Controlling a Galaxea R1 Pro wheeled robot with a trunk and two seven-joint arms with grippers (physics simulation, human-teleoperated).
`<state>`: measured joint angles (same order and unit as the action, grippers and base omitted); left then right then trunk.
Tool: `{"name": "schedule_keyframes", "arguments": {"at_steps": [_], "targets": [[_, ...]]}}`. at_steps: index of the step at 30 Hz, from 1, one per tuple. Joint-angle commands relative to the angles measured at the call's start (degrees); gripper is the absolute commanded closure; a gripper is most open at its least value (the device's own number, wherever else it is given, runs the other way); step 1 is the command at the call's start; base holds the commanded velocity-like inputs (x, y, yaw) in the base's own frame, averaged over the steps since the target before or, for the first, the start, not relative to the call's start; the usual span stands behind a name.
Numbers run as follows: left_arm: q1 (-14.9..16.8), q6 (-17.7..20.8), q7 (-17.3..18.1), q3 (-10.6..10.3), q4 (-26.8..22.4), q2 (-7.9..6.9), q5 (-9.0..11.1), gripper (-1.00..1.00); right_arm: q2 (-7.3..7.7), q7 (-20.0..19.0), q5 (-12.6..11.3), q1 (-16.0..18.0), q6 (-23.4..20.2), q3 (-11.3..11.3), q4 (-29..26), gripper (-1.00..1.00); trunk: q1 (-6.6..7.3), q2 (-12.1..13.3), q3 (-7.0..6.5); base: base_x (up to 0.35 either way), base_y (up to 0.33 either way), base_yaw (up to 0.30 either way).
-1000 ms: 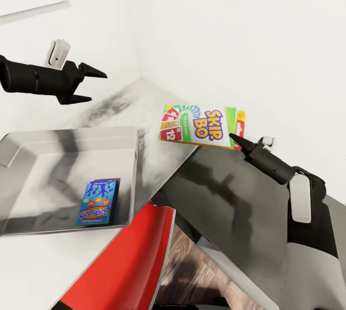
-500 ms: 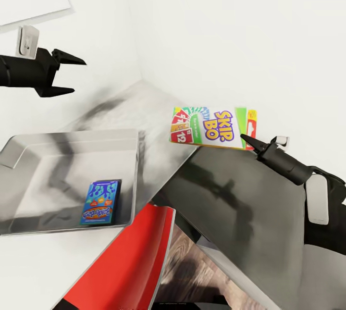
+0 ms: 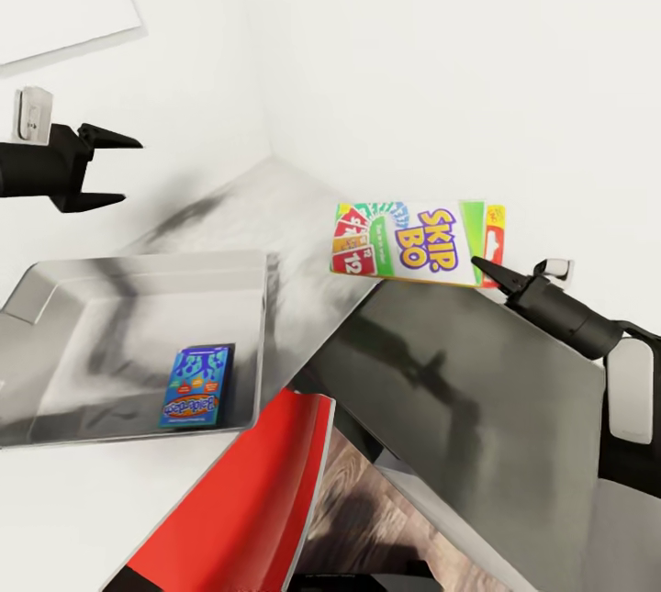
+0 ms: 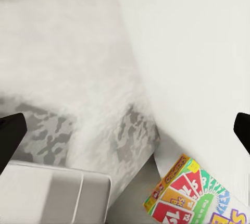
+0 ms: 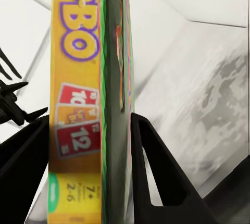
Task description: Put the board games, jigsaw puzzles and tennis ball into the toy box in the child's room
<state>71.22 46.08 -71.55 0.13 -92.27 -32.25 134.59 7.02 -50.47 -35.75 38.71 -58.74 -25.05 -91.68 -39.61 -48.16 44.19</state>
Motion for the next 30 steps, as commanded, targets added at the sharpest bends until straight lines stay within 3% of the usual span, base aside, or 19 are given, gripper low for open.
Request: {"name": "schedule_keyframes", "arguments": {"at_steps": [1, 9, 13, 18, 25, 30], "targets": [[-0.2, 0.5, -0.5, 0.4, 0.0, -0.02, 0.4, -1.0, 0.0, -0.3, 0.2, 0.0, -0.3, -0.2, -0.2, 1.0, 0.21, 0.4, -0.14, 0.0, 0.0, 0.0], [-1.3, 1.0, -0.5, 1.7, 0.0, -0.69, 0.4, -1.0, 0.14, -1.0, 0.1, -0.2, -0.8, -1.4, -0.7, 1.0, 1.97, 3.6, -1.58, 0.0, 0.0, 0.0], [-1.9, 1.1, -0.5, 1.7, 0.0, -1.31, 0.4, -1.0, 1.86, -4.7, 0.1, -0.3, -1.3, -1.4, -0.8, 1.0, 2.85, 5.2, -2.3, 0.0, 0.0, 0.0], [-2.7, 1.1, -0.5, 2.0, 0.1, -1.74, 0.4, -1.0, 3.82, -6.2, 0.0, -0.3, -1.3, -1.4, -0.8, 1.0, 3.95, 7.2, -3.19, 0.0, 0.0, 0.0], [-5.8, 1.9, -0.5, 6.3, 0.0, -2.59, 0.4, -1.0, 4.59, -6.5, -0.1, -0.2, -1.3, -1.5, -0.8, 1.0, 5.48, 10.0, -4.45, 0.0, 0.0, 0.0], [-7.2, 3.2, -0.4, 7.4, 0.0, -3.15, 0.4, -1.0, 4.84, -6.6, -0.3, 0.0, -1.3, -1.5, -0.8, 1.0, 6.58, 12.0, -5.35, 0.0, 0.0, 0.0]]}}
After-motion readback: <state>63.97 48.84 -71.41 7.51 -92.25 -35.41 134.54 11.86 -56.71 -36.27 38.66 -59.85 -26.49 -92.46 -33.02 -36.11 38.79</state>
